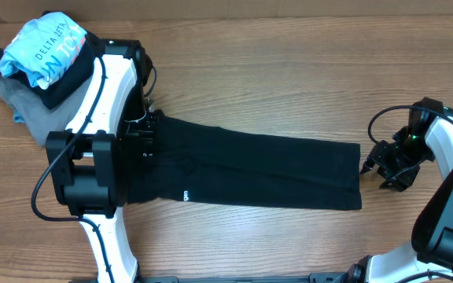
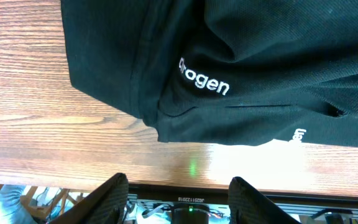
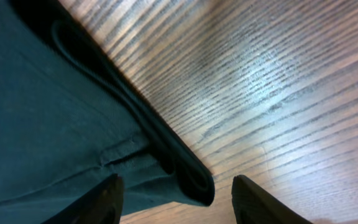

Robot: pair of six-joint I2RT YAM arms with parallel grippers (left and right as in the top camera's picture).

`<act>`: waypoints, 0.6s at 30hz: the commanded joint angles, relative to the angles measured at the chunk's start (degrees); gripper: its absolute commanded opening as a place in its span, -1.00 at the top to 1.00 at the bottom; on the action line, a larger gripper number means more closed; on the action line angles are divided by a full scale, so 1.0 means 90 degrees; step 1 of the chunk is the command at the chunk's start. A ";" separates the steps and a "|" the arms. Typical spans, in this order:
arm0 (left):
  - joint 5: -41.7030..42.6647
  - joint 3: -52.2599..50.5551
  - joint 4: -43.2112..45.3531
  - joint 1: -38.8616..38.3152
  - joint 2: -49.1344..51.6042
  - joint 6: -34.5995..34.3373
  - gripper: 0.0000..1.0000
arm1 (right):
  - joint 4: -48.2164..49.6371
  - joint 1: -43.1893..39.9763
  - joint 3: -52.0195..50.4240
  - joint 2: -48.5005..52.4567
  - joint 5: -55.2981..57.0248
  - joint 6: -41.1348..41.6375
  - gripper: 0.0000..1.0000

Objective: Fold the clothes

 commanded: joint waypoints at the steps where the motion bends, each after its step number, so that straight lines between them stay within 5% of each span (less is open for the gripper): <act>1: 0.0022 0.0010 -0.0022 -0.0005 -0.0214 -0.0044 -0.14 | 0.0095 -0.0017 0.0109 -0.0124 -0.0194 -0.0010 -0.21; 12: 0.1345 -0.0090 0.0573 -0.0357 -0.0214 0.0517 -0.21 | 0.0289 -0.0017 0.0112 -0.0124 -0.0607 -0.0032 -0.23; 18: 0.1168 -0.0765 0.1200 -0.1088 -0.0214 0.1008 0.17 | 0.0379 -0.0017 0.0112 -0.0124 -0.0607 -0.0029 -0.25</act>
